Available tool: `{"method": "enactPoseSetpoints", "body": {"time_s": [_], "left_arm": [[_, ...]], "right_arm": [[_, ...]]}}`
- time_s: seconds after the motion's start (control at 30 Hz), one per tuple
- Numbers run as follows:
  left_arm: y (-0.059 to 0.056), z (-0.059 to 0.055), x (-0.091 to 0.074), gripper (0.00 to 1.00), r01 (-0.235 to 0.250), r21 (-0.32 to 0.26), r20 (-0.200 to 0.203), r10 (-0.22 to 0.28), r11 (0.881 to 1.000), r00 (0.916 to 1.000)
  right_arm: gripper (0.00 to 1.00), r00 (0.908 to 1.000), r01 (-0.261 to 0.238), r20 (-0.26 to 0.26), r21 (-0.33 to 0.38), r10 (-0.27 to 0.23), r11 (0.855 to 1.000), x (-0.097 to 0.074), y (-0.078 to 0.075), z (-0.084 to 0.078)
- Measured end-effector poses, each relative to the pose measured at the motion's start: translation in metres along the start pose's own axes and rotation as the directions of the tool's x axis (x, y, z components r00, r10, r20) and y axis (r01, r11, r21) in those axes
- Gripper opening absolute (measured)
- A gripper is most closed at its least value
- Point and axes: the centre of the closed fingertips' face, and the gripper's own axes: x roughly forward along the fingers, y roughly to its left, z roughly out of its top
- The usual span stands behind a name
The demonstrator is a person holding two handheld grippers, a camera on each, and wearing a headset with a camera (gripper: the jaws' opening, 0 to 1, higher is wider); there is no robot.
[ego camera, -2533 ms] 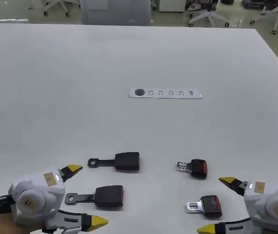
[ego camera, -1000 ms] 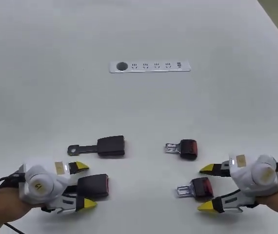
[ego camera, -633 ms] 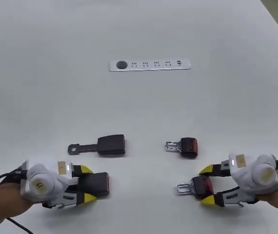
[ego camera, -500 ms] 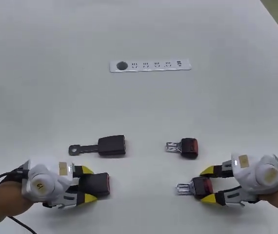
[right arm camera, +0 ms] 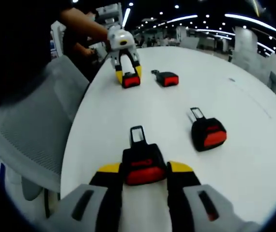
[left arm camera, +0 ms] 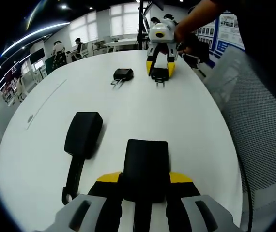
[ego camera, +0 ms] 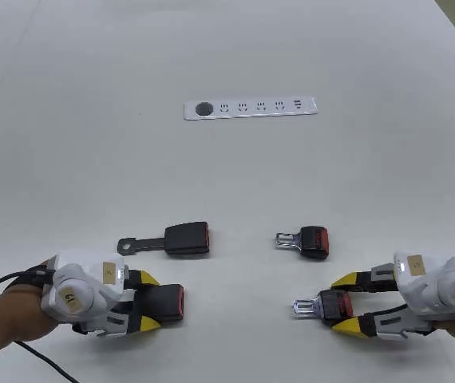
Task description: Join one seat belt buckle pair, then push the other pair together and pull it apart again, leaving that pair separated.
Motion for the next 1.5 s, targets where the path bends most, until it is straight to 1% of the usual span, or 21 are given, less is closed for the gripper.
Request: {"method": "enactPoseSetpoints", "body": {"time_s": [0.17, 0.33, 0.47, 0.5, 0.53, 0.63, 0.97, 1.1, 1.2, 1.27, 1.3, 1.37, 1.5], "left_arm": [[-0.001, 0.0, 0.0, 0.36, 0.01, 0.001, -0.011, -0.01, 1.0, 0.9999], [-0.001, 0.0, 0.001, 0.36, 0.018, 0.002, -0.02, -0.018, 1.0, 0.9996], [-0.001, 0.0, 0.001, 0.36, 0.018, -0.004, -0.019, -0.018, 1.0, 0.9997], [-0.001, 0.0, 0.001, 0.36, 0.018, -0.006, -0.019, -0.018, 1.0, 0.9997], [-0.001, -0.001, 0.001, 0.36, 0.017, -0.007, -0.02, -0.017, 1.0, 0.9997], [0.0, -0.002, 0.002, 0.36, 0.016, -0.007, -0.025, -0.017, 1.0, 0.9995], [0.0, -0.001, 0.003, 0.36, 0.015, -0.01, -0.034, -0.016, 1.0, 0.9993], [0.0, -0.001, 0.003, 0.36, 0.015, -0.011, -0.038, -0.016, 1.0, 0.9992], [0.0, -0.001, 0.003, 0.36, 0.015, -0.012, -0.041, -0.015, 1.0, 0.9991], [0.0, -0.001, 0.003, 0.36, 0.015, -0.013, -0.043, -0.015, 1.0, 0.999], [0.0, -0.001, 0.003, 0.36, 0.015, -0.013, -0.044, -0.015, 1.0, 0.9989], [0.0, -0.001, 0.003, 0.36, 0.015, -0.011, -0.048, -0.015, 1.0, 0.9987], [-0.001, 0.001, 0.003, 0.36, 0.015, -0.009, -0.051, -0.015, 1.0, 0.9986]], "right_arm": [[0.35, 0.9996, 0.003, 0.027, 0.008, -0.003, 1.0, 0.002, 0.0, 0.004], [0.35, 0.9977, 0.014, 0.066, 0.029, -0.016, 0.999, 0.012, -0.002, 0.011], [0.35, 0.9954, 0.016, 0.093, 0.033, -0.019, 0.999, 0.022, -0.001, 0.021], [0.35, 0.995, 0.012, 0.098, 0.032, -0.016, 0.999, 0.025, 0.0, 0.023], [0.35, 0.9932, 0.009, 0.116, 0.028, -0.013, 1.0, 0.028, 0.0, 0.027], [0.35, 0.9908, 0.001, 0.135, 0.037, -0.006, 0.999, 0.033, 0.001, 0.033], [0.35, 0.9851, -0.003, 0.172, 0.039, -0.004, 0.999, 0.056, 0.004, 0.058], [0.35, 0.9833, -0.004, 0.182, 0.034, -0.002, 0.999, 0.068, 0.006, 0.067], [0.35, 0.9798, -0.02, 0.2, 0.024, 0.015, 1.0, 0.077, 0.01, 0.078], [0.35, 0.9807, -0.017, 0.195, 0.019, 0.013, 1.0, 0.082, 0.012, 0.081], [0.35, 0.9818, -0.02, 0.189, 0.002, 0.019, 1.0, 0.084, 0.013, 0.082], [0.35, 0.981, -0.025, 0.192, -0.006, 0.025, 1.0, 0.089, 0.015, 0.087], [0.35, 0.9815, -0.026, 0.19, -0.008, 0.027, 1.0, 0.1, 0.017, 0.095]]}}
